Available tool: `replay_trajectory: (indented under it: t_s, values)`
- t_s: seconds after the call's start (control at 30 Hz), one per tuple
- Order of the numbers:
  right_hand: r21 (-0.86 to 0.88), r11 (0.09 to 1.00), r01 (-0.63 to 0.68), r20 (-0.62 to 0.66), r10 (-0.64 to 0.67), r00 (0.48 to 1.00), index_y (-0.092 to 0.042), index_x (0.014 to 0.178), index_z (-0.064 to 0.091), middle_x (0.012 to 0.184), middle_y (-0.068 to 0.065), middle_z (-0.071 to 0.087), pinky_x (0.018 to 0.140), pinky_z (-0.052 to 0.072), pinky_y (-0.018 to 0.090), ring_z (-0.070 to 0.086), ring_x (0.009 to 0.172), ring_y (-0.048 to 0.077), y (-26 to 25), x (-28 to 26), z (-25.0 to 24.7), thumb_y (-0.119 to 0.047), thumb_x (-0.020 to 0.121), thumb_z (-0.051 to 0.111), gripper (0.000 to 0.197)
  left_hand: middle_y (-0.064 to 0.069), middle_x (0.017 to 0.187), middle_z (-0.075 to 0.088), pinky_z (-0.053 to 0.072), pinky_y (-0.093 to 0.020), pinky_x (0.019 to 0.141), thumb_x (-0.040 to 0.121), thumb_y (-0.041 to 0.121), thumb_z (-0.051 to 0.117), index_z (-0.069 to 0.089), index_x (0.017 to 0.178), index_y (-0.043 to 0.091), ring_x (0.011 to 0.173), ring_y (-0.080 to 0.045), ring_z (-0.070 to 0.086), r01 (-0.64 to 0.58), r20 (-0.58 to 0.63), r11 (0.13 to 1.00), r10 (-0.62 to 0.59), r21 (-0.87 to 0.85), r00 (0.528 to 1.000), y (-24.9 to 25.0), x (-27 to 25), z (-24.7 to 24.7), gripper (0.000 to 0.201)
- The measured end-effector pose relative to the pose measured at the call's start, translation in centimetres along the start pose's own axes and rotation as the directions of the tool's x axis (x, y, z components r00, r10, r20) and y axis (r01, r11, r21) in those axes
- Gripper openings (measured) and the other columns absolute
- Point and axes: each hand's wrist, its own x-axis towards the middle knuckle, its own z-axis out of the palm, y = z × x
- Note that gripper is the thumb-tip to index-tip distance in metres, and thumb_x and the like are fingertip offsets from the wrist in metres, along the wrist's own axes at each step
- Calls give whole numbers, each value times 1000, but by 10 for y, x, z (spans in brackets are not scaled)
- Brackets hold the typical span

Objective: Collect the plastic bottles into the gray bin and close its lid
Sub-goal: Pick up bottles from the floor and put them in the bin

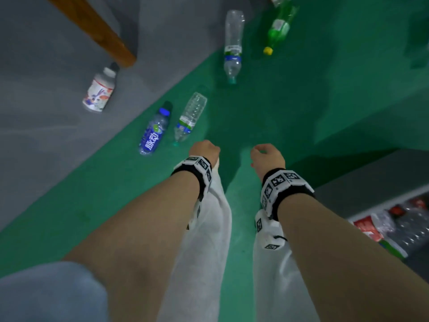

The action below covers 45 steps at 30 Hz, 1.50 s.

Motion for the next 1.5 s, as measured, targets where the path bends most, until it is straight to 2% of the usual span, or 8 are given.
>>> replay_trajectory:
  t_s: [0.17,0.3,0.4,0.53,0.77,0.9,1.07,1.5]
  values:
    - [-68,997,-33,41,36,999,-17,120,59,114,7,66,90,53,41,65,101,27,-39,32,65,-26,91,50,32,-22,113,64,47,-35,84,96,18,42,63,107,-4,102,-32,61,120,-37,993,-119,24,992,-65,67,-40,31]
    - [-107,993,-46,67,54,996,-17,118,60,116,7,66,94,52,46,64,106,28,-55,68,111,-28,86,52,35,-11,73,53,44,-29,65,96,18,44,50,71,5,63,-21,45,247,-53,965,-252,-92,966,-113,121,-52,29]
    - [-176,984,-37,98,55,994,-16,107,62,114,6,67,93,53,44,65,106,27,-64,102,148,-30,83,50,30,-11,102,53,49,-30,87,92,15,53,48,103,1,86,-20,52,343,-53,893,-373,-291,926,-145,158,-51,18]
    - [-225,974,-25,133,56,989,-16,94,58,101,5,67,92,53,46,66,96,25,-77,145,193,-34,82,53,22,-15,145,19,31,-40,114,88,24,64,35,136,14,129,-30,32,324,-151,909,-370,-263,917,-170,196,-49,57]
    - [-222,971,-90,116,118,986,-11,145,25,133,10,48,89,54,41,56,100,25,-97,175,237,-49,85,63,81,-14,144,18,34,-43,111,77,31,75,35,137,17,133,-30,26,250,-252,968,-245,-13,936,-197,251,-30,74]
    - [-205,974,-94,107,118,987,-9,138,28,112,3,49,88,55,41,54,85,21,-95,189,254,-55,81,64,81,-16,136,32,40,-42,105,76,31,76,31,137,8,124,-31,38,240,-299,971,-226,7,927,-207,272,-34,79]
    - [-156,984,-88,103,105,989,-7,133,30,83,-5,41,87,55,39,55,83,19,-98,191,259,-50,83,65,75,-16,134,36,34,-37,110,78,28,76,31,137,3,124,-31,41,164,-223,985,-171,-53,960,-211,274,-40,79]
    - [44,999,-28,-8,29,1000,-11,121,33,121,10,54,80,50,31,60,97,25,-96,69,140,-25,81,73,59,-18,129,41,38,-35,105,74,24,79,38,130,0,117,-31,47,20,-123,989,-39,-148,992,-131,127,-44,73]
